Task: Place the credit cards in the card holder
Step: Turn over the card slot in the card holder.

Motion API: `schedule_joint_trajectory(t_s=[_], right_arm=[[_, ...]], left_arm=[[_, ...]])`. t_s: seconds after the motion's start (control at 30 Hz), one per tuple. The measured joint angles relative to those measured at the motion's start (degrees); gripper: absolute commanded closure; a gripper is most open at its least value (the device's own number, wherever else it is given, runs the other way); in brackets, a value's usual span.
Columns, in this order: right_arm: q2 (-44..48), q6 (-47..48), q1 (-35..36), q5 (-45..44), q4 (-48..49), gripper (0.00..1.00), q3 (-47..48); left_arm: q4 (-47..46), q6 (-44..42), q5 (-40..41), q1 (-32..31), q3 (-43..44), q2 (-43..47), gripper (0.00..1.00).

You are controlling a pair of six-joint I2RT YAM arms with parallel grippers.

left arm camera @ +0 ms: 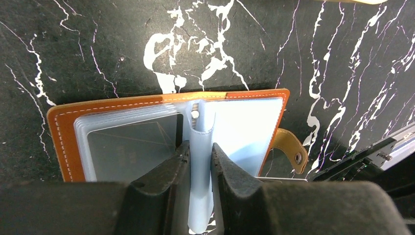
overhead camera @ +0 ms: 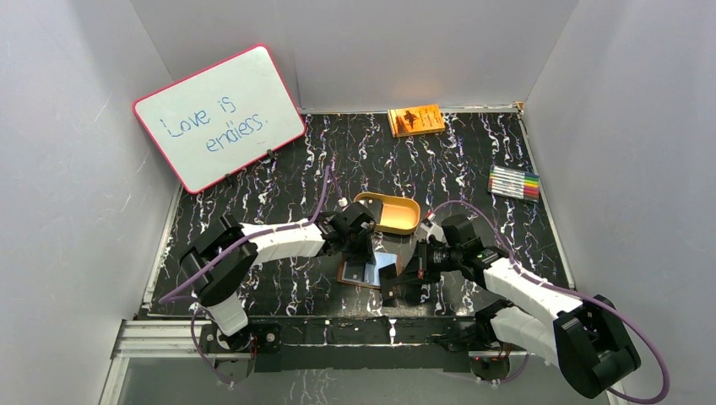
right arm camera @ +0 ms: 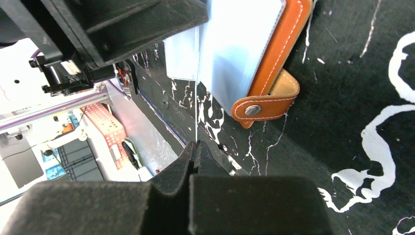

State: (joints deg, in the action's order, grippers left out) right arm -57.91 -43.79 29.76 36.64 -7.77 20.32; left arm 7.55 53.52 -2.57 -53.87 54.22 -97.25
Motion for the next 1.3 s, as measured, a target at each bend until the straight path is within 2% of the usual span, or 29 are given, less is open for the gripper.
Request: schedule_joint_trajectory(t_s=[0.1, 0.33, 0.8, 1.07, 1.3], right_arm=[[-0.1, -0.2, 0.0, 0.2, 0.5, 1.0, -1.0], [0.0, -1.6, 0.0, 2.1, 2.6, 1.0, -1.8], [0.2, -2.6, 0.0, 2.5, 4.0, 1.0, -3.0], [3.5, -2.6, 0.0, 2.0, 3.1, 1.0, -3.3], [6.2, -2.5, 0.0, -2.1, -1.8, 1.0, -3.3]], left_arm=[[0.0, 0.1, 0.0, 0.0, -0.2, 0.3, 0.86], [-1.9, 1.5, -0.8, 0.2, -2.1, 2.4, 0.68], [-2.7, 2.7, -1.8, 0.9, -3.3, 3.6, 0.64], [-2.6, 2.6, -1.7, 1.2, -3.3, 4.2, 0.64], [-2.2, 1.9, -1.8, 1.2, -3.8, 4.2, 0.55]])
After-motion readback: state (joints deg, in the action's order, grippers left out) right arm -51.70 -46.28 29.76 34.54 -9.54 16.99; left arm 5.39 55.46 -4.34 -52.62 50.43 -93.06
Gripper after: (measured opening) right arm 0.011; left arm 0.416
